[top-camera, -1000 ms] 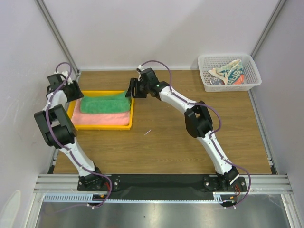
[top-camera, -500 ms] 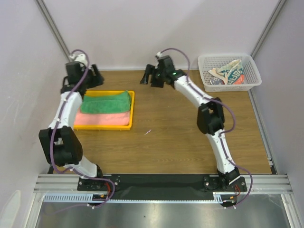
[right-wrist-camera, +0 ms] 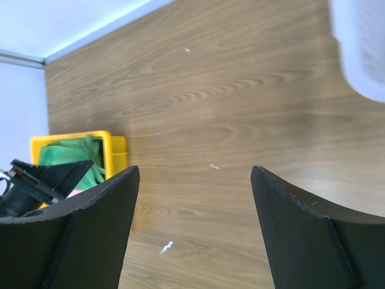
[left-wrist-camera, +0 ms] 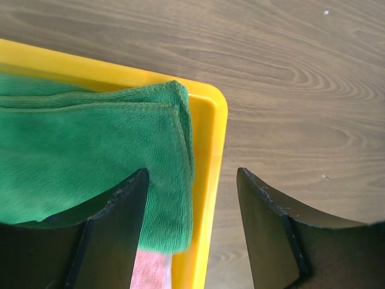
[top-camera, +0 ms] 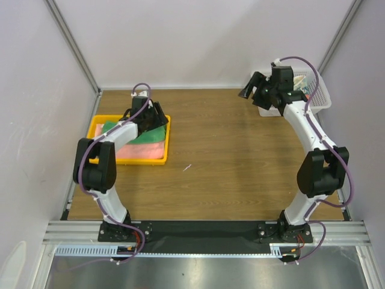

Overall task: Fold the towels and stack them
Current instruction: Neatly place the folded towel into the bin

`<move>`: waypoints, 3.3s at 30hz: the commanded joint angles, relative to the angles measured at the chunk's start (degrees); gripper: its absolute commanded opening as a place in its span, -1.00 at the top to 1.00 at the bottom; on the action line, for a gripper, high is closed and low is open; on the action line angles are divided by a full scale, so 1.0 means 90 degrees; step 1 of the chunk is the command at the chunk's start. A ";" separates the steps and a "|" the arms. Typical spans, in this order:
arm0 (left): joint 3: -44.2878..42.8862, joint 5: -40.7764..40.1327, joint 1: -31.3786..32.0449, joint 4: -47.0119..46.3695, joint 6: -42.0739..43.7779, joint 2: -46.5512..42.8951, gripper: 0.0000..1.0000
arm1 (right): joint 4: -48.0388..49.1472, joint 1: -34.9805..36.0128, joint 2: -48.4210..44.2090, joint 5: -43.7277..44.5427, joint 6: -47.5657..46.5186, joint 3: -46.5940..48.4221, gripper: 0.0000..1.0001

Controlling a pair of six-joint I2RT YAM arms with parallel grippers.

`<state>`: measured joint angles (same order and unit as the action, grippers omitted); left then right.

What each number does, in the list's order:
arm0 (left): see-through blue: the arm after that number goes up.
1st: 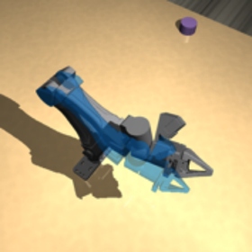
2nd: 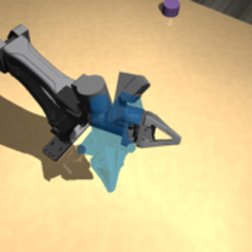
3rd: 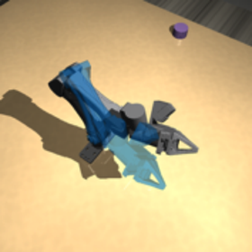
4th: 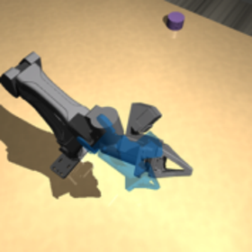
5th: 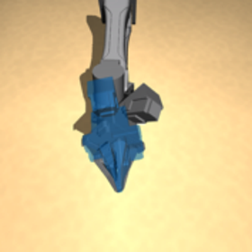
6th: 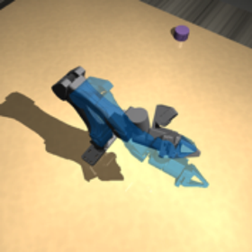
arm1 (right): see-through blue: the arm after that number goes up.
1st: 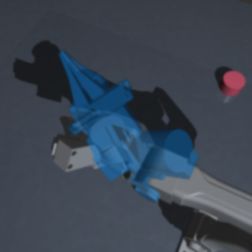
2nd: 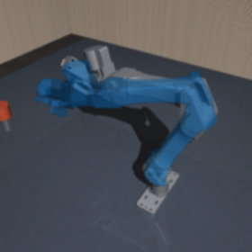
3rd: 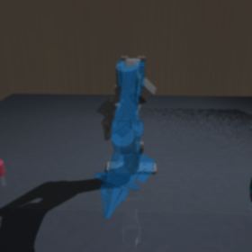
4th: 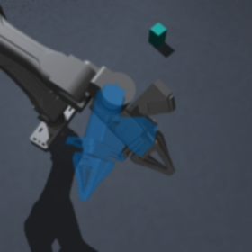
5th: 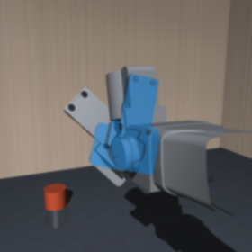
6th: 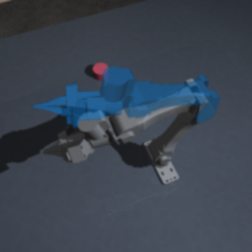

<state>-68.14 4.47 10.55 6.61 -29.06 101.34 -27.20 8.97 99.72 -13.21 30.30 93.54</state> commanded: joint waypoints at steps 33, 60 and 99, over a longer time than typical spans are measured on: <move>0.0031 0.0214 -0.2028 0.0926 0.0124 -0.2109 -1.00 | 0.0697 -0.0518 -0.0592 -0.0729 -0.0604 -0.0715 -0.85; 0.0774 0.0499 -0.2529 0.0310 0.0221 -0.1377 -0.98 | 0.1528 -0.0509 -0.0582 -0.0417 -0.0057 -0.1203 -0.93; 0.0969 0.0392 -0.2539 0.0232 0.0367 -0.1455 -0.98 | 0.1548 -0.0509 -0.0592 -0.0446 0.0002 -0.1145 -0.99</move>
<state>-59.72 8.51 -12.03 10.46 -27.27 89.27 -15.44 4.51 96.31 -17.39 30.00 82.26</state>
